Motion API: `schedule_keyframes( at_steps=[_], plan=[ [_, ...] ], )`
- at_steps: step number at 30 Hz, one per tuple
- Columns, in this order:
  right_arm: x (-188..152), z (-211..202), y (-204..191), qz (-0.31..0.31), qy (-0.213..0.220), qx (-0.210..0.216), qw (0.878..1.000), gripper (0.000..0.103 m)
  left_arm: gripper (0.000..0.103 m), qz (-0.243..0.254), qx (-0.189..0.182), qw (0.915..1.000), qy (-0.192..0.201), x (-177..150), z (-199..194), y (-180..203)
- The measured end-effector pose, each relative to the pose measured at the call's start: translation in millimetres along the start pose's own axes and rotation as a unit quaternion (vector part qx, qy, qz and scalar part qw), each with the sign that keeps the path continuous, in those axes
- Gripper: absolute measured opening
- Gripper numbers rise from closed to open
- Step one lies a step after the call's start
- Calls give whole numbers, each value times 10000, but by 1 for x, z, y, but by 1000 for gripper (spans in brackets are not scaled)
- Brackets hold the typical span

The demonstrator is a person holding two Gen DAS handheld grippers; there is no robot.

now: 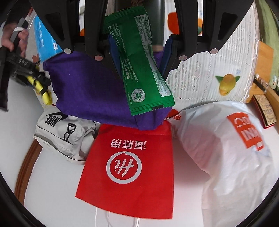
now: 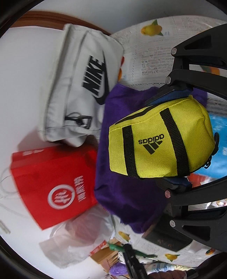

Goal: Organize soft objects
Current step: 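Carry the sachet and pouch onto the purple towel and open both tools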

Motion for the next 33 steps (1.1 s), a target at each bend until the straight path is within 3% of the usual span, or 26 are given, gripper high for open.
schedule_keyframes(
  at_steps=[15, 33],
  plan=[
    [-6, 55, -5, -231, -757, 169, 9967, 70, 41, -172, -238, 9984, -475, 30, 76, 2],
    [-2, 66, -27, -616, -820, 213, 9945, 87, 43, -290, -61, 9948, -974, 42, 137, -8]
  ],
)
Point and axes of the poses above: each gripper's, at about its wrist camera, not at the fingertips, and z roughly the way its jaws point, y to its right, x to its top, the point moved 8 cm from there along z, roughly the way its jaws point, and after that the axes turned 15 degrees about -x, right-handed, at the moved point
